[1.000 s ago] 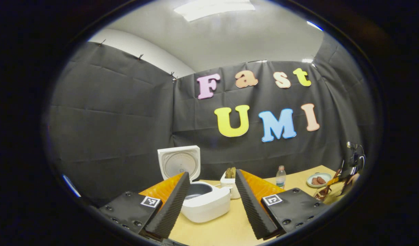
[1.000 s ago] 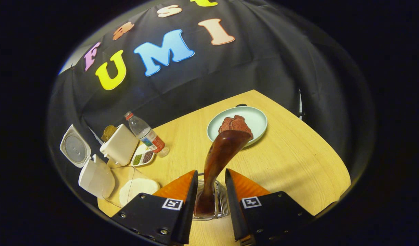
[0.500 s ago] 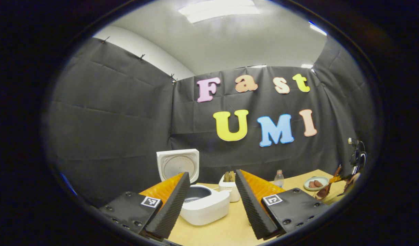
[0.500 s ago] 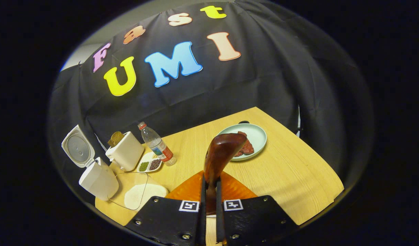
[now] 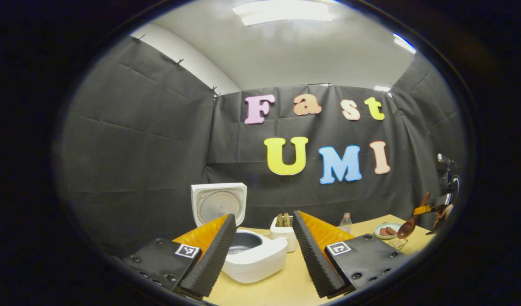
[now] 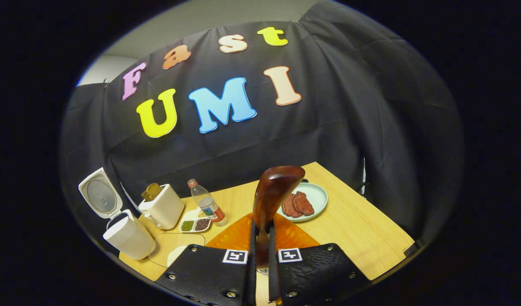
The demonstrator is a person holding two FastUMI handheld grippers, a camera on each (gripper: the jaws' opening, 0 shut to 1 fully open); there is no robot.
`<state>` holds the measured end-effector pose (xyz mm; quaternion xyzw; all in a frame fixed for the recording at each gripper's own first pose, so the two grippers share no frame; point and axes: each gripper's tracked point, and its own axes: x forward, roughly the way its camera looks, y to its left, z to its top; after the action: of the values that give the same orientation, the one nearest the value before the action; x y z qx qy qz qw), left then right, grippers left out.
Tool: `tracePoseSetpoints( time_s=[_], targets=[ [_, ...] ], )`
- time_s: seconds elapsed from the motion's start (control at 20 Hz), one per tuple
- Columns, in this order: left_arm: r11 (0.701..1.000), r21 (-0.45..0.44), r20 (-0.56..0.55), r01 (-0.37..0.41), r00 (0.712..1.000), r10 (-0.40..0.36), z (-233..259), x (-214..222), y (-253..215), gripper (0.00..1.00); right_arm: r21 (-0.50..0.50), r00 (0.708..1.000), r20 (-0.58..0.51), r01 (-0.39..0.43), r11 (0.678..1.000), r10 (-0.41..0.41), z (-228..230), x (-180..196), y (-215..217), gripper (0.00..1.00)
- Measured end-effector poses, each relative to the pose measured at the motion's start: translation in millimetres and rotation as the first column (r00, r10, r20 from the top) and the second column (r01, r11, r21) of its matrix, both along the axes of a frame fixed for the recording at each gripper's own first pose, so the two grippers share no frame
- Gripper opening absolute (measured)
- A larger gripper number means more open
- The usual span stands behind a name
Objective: Close the left gripper, press the button to open the rice cooker; take a wooden spoon from the chopstick holder with the right hand, scoop a spoonful of rice and pour it into the rice cooker, then put the wooden spoon back into the chopstick holder.
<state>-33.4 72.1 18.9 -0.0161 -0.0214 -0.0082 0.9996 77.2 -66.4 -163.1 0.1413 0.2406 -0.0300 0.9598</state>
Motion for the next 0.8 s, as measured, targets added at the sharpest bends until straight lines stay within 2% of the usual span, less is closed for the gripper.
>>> tracePoseSetpoints(
  time_s=[0.15, 0.2, 0.25, 0.4, 0.55, 0.6, 0.7, 0.75, 0.8],
  targets=[
    [1.0, -0.005, -0.008, -0.006, 1.0, 0.006, -7.0, 1.1, 20.3, 0.93, 0.006, 1.0, 0.015, -0.02, 1.0, 0.02, 7.3, 2.7, 26.5, 0.12],
    [1.0, -0.003, -0.011, -0.012, 1.0, 0.012, -9.0, 0.6, 28.2, 0.97, 0.011, 0.999, 0.018, -0.032, 0.999, 0.031, 9.4, 3.3, 36.9, 0.12],
    [1.0, 0.001, -0.015, -0.017, 1.0, 0.017, -10.6, 0.0, 36.5, 0.89, 0.019, 0.999, 0.019, -0.044, 0.999, 0.043, 8.6, 5.8, 49.9, 0.12],
    [0.999, 0.024, -0.022, -0.035, 0.999, 0.036, -15.6, -2.9, 60.5, 0.97, 0.033, 0.997, 0.012, -0.077, 0.997, 0.076, 1.9, 8.7, 85.7, 0.12],
    [0.998, 0.032, -0.027, -0.049, 0.998, 0.05, -17.1, -5.6, 79.8, 0.89, 0.033, 0.994, 0.006, -0.109, 0.993, 0.109, -6.0, 12.2, 119.2, 0.12],
    [0.998, 0.031, -0.026, -0.053, 0.998, 0.054, -16.6, -5.7, 86.1, 0.93, 0.034, 0.993, 0.004, -0.119, 0.992, 0.119, -7.9, 13.3, 129.5, 0.12],
    [0.998, 0.029, -0.029, -0.064, 0.997, 0.065, -19.4, -2.8, 99.5, 0.93, 0.033, 0.991, -0.004, -0.136, 0.99, 0.136, -14.4, 14.6, 148.4, 0.12],
    [0.997, 0.026, -0.032, -0.067, 0.997, 0.068, -21.0, -2.5, 105.4, 0.97, 0.032, 0.99, -0.008, -0.143, 0.989, 0.143, -19.8, 15.9, 157.4, 0.12],
    [0.997, 0.024, -0.037, -0.072, 0.997, 0.073, -22.9, -3.2, 111.3, 0.93, 0.031, 0.989, -0.017, -0.149, 0.988, 0.15, -25.1, 16.8, 166.4, 0.12]
  ],
)
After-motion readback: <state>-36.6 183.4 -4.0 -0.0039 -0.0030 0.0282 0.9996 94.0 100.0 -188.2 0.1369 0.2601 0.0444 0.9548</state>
